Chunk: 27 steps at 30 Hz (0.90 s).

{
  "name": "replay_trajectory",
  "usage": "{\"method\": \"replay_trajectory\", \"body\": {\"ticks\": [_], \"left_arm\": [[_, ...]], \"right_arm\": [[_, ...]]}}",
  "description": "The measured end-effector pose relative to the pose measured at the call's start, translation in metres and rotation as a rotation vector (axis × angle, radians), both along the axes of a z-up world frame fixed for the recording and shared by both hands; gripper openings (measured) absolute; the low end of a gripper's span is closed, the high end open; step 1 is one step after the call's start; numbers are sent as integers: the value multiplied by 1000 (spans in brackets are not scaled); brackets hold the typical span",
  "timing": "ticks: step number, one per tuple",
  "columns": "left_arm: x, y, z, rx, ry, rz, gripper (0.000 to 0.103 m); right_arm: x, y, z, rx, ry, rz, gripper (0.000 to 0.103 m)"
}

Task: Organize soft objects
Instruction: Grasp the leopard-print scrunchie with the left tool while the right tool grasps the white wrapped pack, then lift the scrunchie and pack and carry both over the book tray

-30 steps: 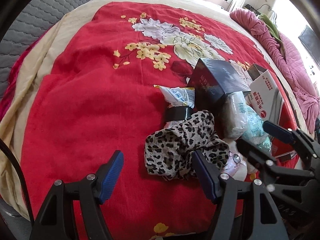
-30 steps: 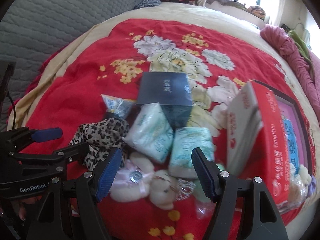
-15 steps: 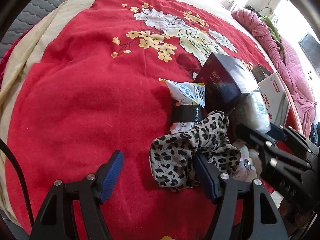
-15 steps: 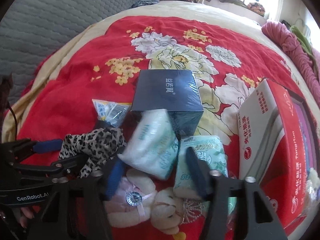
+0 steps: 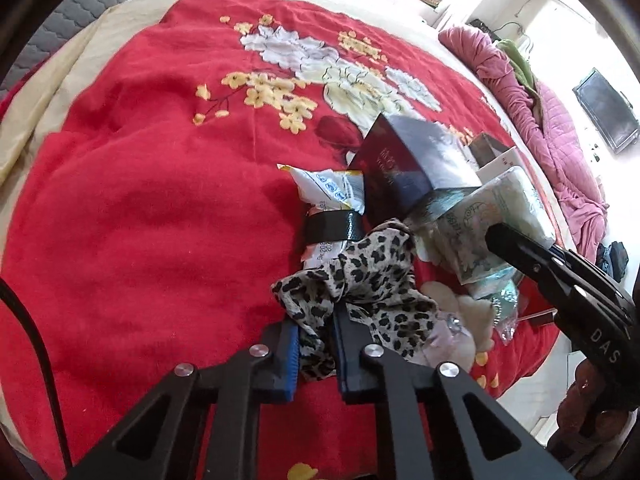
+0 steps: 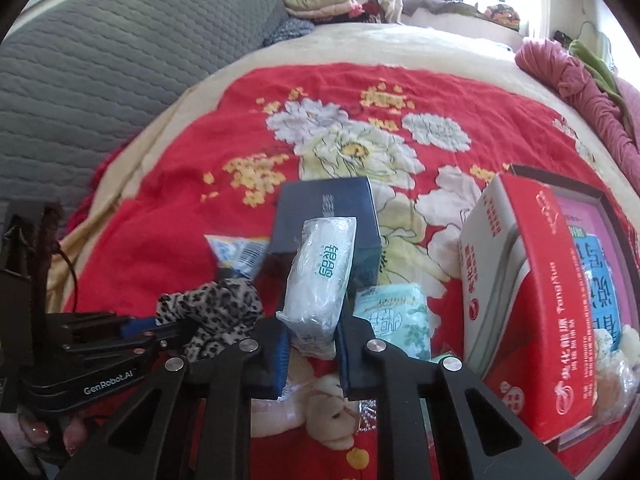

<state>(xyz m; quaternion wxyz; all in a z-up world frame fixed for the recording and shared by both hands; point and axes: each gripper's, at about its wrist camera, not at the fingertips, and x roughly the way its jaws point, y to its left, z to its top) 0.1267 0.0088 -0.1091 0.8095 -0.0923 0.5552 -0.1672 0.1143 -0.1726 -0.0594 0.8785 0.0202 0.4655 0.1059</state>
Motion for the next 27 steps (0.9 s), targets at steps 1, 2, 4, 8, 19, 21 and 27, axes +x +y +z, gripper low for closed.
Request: {"method": "replay_trajectory", "body": {"ticks": [1,2,4,8,19,21,27], "left_arm": [[-1,0,3,8,-7,0,13],[-3,1,8,7,-21,2,12],[-6,2,17,2,-36,3,11],[-13,3,37,17,-75,11,11],[-33,-16,94,23,-174,4,11],[-36,-22,104,31,-194,-3,11],[-48,-43,131,48,-239,-29,11]], "right_arm": [[-1,0,3,10,-3,2,19],[-3,0,5,14,-4,5,19],[-6,0,10,8,-13,5,19],[-13,-1,18,17,-20,6,19],[-38,-18,57,49,-79,-7,19],[-43,-22,65,54,-93,-14,19],[-59,-40,91,73,-137,-42,19]]}}
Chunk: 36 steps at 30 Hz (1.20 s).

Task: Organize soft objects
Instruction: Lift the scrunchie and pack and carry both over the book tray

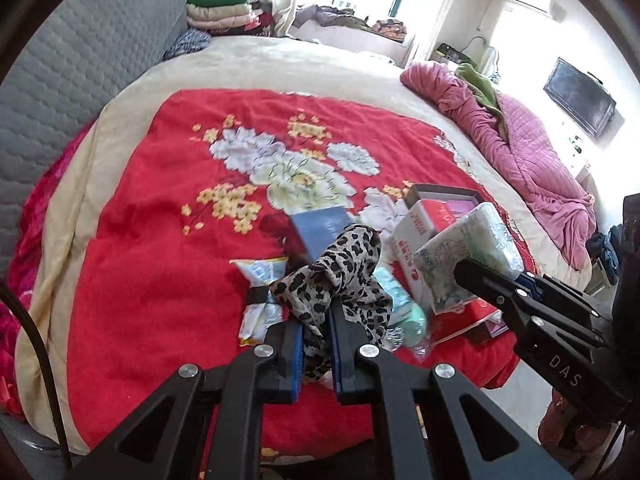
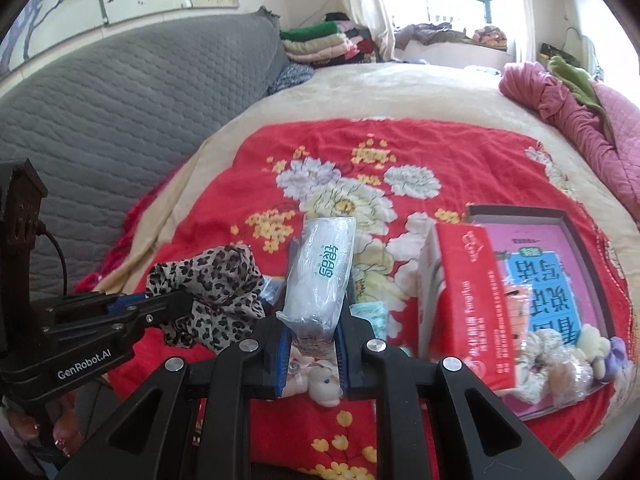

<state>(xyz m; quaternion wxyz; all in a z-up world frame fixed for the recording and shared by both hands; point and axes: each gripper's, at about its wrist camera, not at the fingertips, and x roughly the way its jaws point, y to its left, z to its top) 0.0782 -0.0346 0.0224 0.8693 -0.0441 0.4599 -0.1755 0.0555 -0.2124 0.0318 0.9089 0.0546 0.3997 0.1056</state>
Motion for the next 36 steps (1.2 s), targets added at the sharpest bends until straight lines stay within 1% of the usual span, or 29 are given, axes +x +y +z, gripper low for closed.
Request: {"method": "replay_trajectory", "body": {"ticks": [8,20,28,33,36], "left_arm": [[-14,-28,35,25,-61,-40,11],[-19,-68,60,40,-95,-109,11],[-16,-107,67,22,-101,-171,11],[-16,-138,70,11,-97,-207,11],[-17,-157,70,19,-95,-237,11]], "right_arm": [[-20,-25,33,15,-50,-55,19],[-43,-83,68,52,-100,-162,19],[-58,-131,80,52,-114,-247,19],[-65,-160,81,60,-111,-297,19],[-68,-176,80,57,-109,-322,19]]}}
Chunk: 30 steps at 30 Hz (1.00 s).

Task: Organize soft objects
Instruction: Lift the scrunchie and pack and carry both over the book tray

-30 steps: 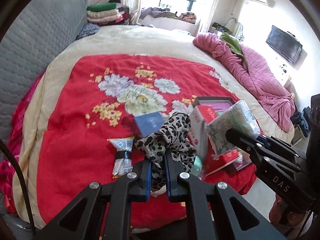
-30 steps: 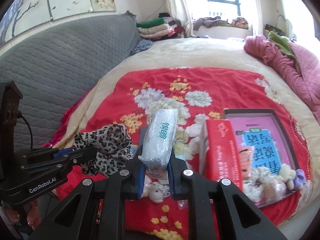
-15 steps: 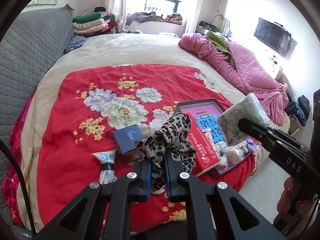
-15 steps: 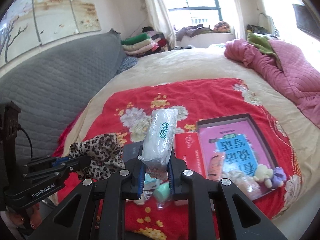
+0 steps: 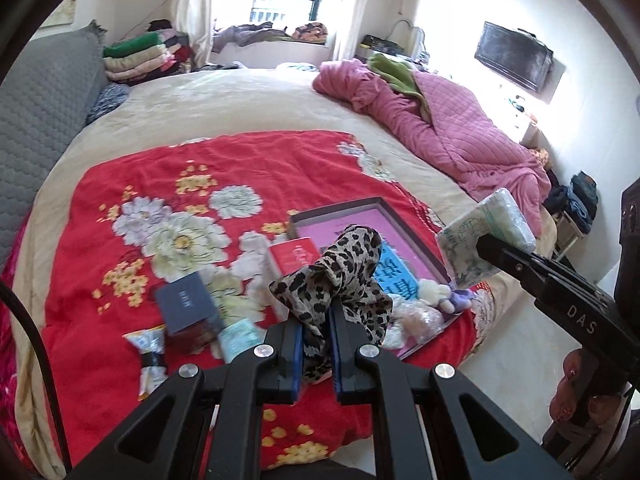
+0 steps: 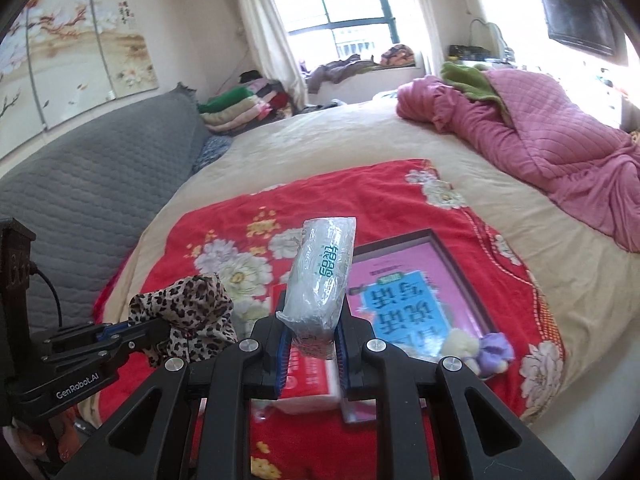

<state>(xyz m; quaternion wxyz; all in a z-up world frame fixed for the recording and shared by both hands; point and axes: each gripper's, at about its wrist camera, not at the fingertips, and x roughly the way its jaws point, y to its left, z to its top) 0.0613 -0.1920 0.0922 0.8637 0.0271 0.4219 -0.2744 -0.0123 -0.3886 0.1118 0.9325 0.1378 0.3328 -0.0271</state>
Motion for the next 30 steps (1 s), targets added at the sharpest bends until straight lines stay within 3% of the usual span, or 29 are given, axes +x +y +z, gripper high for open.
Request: {"method": "replay_trajectory", "body": {"ticks": [14,30], "left_arm": [[13,-94,-28,56,25,-136,11],[35,-142,-94,128,135,-191,11]], "right_arm": [[5,-60,-14,17,28,-78,19],[34,-94,-76,61,137,-114,19]]}}
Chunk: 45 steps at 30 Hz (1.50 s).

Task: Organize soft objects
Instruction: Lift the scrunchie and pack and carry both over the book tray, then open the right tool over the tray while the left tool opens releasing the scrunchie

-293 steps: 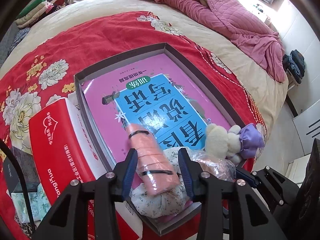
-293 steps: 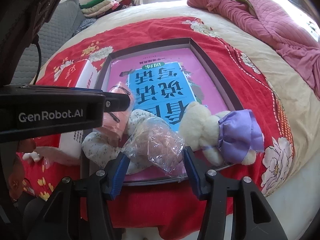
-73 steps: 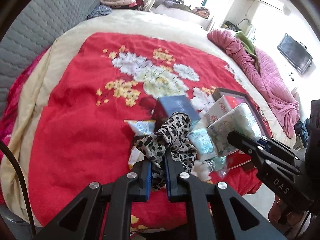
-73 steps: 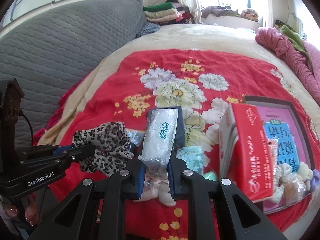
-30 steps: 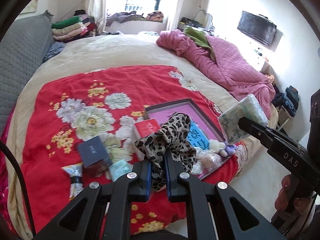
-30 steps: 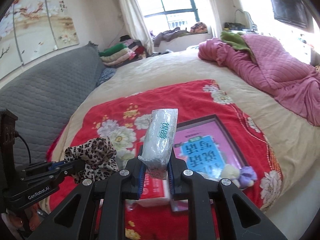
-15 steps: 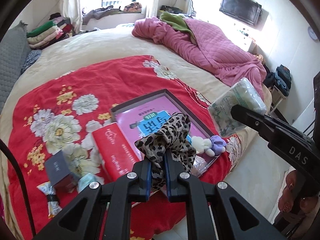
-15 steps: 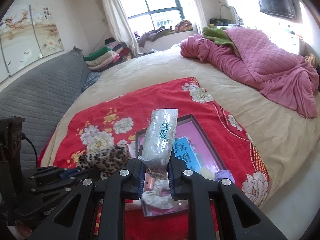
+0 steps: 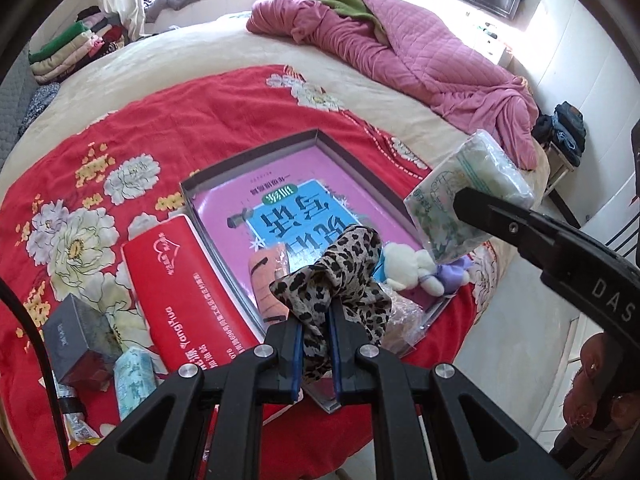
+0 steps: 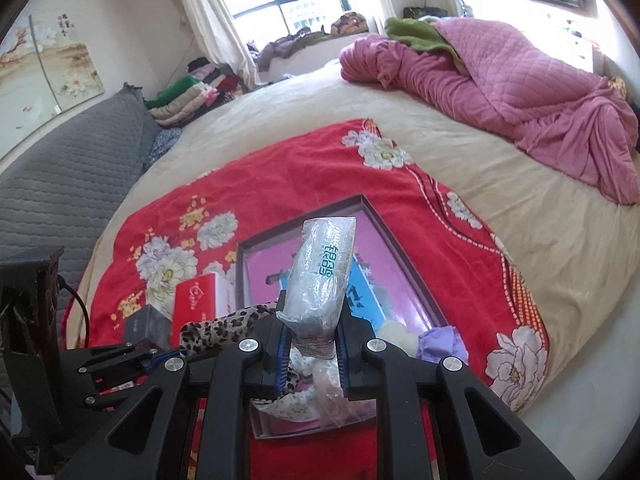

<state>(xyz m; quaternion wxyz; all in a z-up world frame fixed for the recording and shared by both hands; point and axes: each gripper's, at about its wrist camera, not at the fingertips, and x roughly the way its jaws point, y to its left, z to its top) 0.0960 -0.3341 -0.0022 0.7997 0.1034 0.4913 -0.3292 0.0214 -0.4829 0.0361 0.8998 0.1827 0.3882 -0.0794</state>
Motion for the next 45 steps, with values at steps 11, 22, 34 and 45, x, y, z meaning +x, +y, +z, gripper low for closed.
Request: {"method": "replay_trajectory", "body": {"ticks": [11,22,34,45], "left_arm": [[7,-14,-29,31,52,-26,11],[13,-22,-43,41,79,-36,11],[24,-24,-55,52,104,-25,11],[26,-27,-54,51,111,-21,11]], "right_arm": [[14,-11,-37,65,52,5,20],[30,-18,-67,134,94,-6,20],[38,-27,-108,139,164,-68,22],[23,-33,-108,80,193,-108,36]]}}
